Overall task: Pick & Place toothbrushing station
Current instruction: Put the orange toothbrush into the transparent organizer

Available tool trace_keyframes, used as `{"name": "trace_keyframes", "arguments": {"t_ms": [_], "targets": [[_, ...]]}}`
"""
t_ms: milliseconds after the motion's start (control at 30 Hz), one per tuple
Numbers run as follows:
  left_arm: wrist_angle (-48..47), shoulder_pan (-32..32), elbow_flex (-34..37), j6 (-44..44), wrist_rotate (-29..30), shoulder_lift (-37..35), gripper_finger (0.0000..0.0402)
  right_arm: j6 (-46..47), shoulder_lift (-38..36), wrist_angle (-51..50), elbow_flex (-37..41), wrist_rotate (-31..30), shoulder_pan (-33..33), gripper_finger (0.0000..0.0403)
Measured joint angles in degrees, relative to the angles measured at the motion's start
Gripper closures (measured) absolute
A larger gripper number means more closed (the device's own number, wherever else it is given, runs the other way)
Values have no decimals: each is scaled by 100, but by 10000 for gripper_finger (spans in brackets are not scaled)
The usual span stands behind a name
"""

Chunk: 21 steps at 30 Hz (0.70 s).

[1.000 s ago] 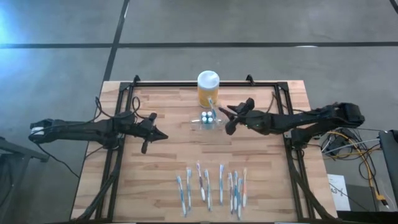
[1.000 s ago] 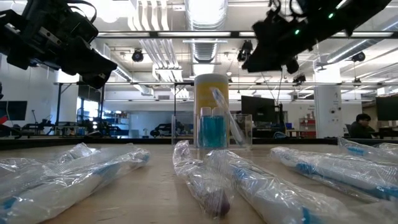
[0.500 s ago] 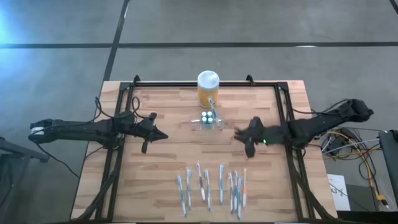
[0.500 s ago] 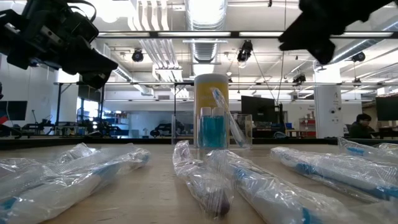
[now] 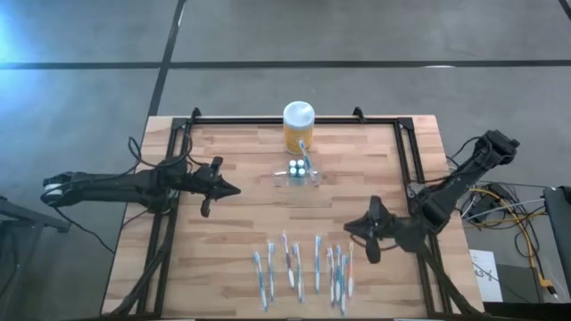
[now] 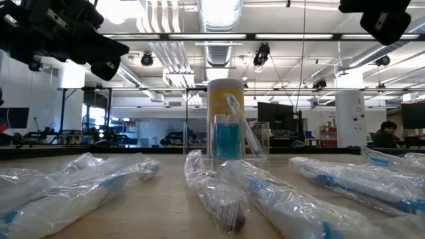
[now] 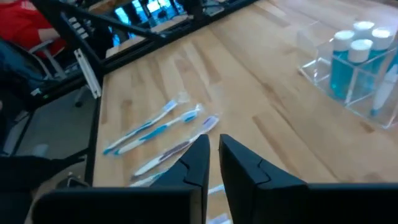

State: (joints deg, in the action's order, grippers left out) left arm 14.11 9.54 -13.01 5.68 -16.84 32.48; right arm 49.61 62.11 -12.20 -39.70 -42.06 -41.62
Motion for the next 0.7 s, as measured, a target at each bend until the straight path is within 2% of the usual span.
{"name": "trace_keyframes", "arguments": {"t_ms": [133,300,400,700], "targets": [[-2,1,3,38,0,-3,396,249,421,-461,-417,216,-176,385],[-2,2,4,-26,0,-3,396,589,1030,-1662,-1059,1073,-254,394],[0,1,-18,-209,-2,-5,396,916,1335,-2236,-1354,1287,-252,394],[-76,2,15,-64,-37,-5,396,1217,2073,-2402,-1921,1892,-252,394]]}}
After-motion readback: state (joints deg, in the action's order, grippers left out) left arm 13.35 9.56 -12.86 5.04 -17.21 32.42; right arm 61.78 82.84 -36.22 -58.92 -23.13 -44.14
